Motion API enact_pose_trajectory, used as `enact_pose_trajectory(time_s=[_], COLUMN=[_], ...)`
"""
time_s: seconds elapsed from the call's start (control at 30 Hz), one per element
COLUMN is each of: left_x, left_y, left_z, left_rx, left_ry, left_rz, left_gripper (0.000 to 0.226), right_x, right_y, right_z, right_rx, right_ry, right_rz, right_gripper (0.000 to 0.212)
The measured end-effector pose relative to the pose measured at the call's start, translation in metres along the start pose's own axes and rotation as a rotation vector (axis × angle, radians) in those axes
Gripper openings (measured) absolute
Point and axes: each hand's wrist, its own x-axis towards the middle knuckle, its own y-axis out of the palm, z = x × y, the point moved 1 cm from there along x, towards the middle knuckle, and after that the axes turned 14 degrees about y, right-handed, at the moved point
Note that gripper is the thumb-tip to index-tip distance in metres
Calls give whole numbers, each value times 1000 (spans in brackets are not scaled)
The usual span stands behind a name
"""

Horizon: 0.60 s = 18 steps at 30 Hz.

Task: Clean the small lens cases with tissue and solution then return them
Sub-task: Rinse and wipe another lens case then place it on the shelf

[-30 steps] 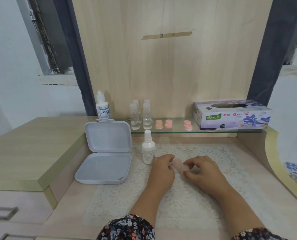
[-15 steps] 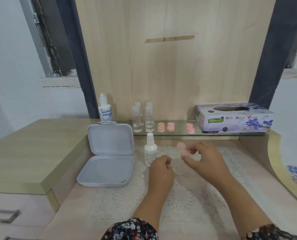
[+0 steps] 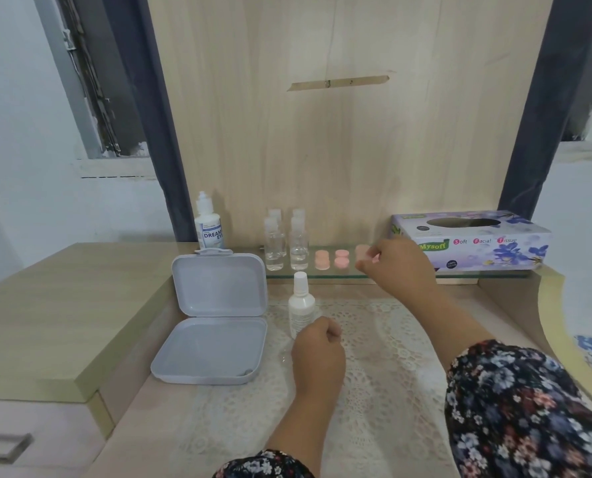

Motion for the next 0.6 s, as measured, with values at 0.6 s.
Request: enact_pose_trajectory(time_s=[0.6], left_x=[-1], left_y=[-1], left_z=[-3], left_rx=[28], left_ry=[-12], left_rz=[29], left_gripper=[30], right_x=[-10], right_y=[11], right_z=[-13], right_rx=[95], right_ry=[158], right_rz=[38], right_gripper=[32])
